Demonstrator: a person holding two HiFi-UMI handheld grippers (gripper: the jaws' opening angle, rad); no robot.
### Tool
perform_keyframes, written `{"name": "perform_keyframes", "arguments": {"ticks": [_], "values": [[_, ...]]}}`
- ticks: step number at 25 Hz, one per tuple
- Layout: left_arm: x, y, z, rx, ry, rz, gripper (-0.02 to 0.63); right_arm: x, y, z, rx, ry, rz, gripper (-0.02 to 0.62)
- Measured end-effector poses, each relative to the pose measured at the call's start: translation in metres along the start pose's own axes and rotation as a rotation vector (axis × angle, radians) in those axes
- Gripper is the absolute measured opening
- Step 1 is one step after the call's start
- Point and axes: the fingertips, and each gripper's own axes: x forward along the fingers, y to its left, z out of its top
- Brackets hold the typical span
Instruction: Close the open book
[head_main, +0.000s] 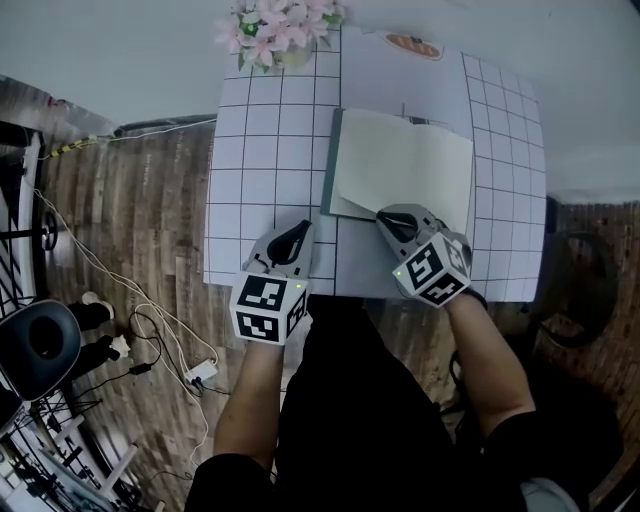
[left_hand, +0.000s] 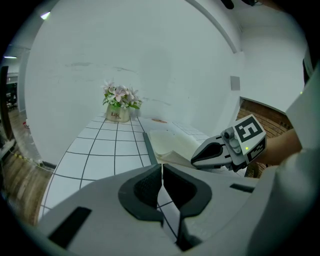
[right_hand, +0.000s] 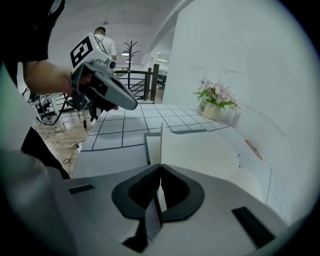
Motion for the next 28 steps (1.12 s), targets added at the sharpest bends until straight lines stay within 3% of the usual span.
{"name": "perform_keyframes", "arguments": {"ticks": [4, 8, 11, 13, 16, 19, 25, 28], "values": [[0.004, -0.007, 0.003, 0.013, 0.009, -0.011, 0.017, -0.005, -0.002, 0.001, -0.019, -0.011, -0.025, 0.006], [0.008, -0.013, 0.006, 0.024, 0.023, -0.014, 0.017, -0.01, -0.007, 0.003, 0.034, -0.032, -0.028, 0.006], [0.009, -0.017, 0.009, 0.033, 0.035, -0.012, 0.017, -0.008, -0.008, 0.001, -0.016, -0.005, -0.067, 0.008], [0.009, -0.018, 0.011, 0.041, 0.04, -0.009, 0.017, -0.004, -0.01, -0.002, -0.063, 0.029, -0.097, 0.031], [0.009, -0.018, 0.013, 0.055, 0.054, -0.004, 0.017, 0.006, -0.006, -0.008, -0.069, 0.069, -0.074, 0.093], [0.007, -0.02, 0.014, 0.064, 0.069, 0.0, 0.017, 0.008, 0.0, -0.008, -0.079, 0.066, -0.057, 0.026], [0.0, -0.024, 0.025, 0.095, 0.091, 0.006, 0.017, -0.024, -0.018, 0.0, 0.109, -0.06, -0.126, 0.009], [0.001, -0.031, 0.034, 0.126, 0.092, -0.005, 0.017, -0.044, -0.032, -0.01, 0.25, -0.127, -0.184, 0.009]]}}
